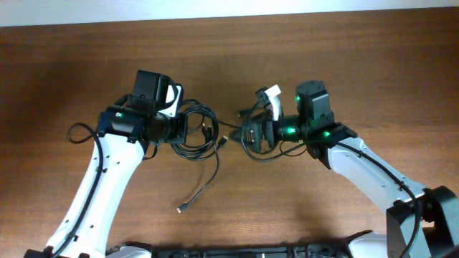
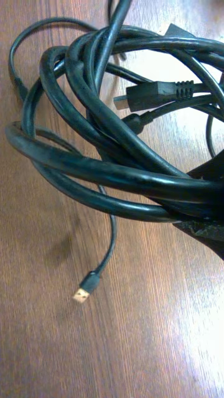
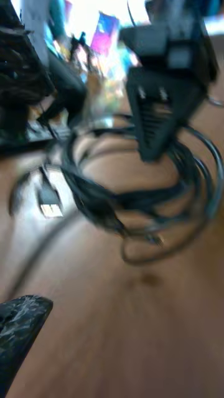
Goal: Untangle cables
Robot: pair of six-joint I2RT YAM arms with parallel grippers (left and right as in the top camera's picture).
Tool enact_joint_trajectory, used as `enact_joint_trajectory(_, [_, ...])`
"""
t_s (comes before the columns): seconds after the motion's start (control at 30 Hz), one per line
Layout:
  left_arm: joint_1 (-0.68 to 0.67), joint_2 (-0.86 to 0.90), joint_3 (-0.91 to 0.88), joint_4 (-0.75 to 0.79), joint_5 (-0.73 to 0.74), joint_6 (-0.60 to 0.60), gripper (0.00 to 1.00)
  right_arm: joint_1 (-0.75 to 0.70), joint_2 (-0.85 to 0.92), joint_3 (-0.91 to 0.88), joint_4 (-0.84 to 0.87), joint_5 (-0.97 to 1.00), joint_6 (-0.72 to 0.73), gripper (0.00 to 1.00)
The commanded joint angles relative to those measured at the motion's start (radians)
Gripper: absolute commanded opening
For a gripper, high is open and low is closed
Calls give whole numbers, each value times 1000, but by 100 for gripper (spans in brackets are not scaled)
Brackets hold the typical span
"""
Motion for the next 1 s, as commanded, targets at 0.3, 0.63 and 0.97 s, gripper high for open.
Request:
enact_joint_trajectory(0.3, [1, -8, 10, 72, 53, 11, 0, 61, 0, 3, -148, 216, -140, 24])
enact_joint_trajectory(0.63, [0, -8, 10, 192, 58, -199, 0, 219, 0, 3, -177, 232, -144, 16])
enact_joint_trajectory(0.97, [0, -8, 10, 159, 81, -198, 0, 256, -20, 3, -220, 320, -139, 96])
